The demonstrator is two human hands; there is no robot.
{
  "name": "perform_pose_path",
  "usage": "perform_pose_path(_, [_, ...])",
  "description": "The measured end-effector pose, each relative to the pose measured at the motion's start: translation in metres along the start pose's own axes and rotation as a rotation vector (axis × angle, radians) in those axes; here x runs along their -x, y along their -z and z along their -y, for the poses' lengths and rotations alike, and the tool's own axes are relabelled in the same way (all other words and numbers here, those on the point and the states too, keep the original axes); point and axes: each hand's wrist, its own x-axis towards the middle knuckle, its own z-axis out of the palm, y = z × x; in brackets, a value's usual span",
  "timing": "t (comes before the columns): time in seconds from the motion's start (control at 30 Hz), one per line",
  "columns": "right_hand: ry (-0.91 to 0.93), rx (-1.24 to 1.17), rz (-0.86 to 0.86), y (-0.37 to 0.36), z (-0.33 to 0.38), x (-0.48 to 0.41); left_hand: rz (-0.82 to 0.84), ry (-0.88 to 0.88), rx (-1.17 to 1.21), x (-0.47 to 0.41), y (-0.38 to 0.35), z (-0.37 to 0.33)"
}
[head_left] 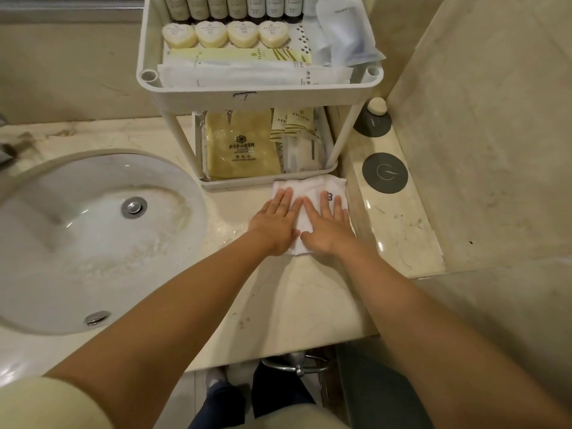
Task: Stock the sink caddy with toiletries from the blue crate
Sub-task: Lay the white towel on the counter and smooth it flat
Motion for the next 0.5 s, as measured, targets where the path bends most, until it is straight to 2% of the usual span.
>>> perform_pose_path(0.5, [0.005,0.065,0.033,-0.047,0.025,0.050,0.023,0.034,-0.028,0.065,-0.033,0.000])
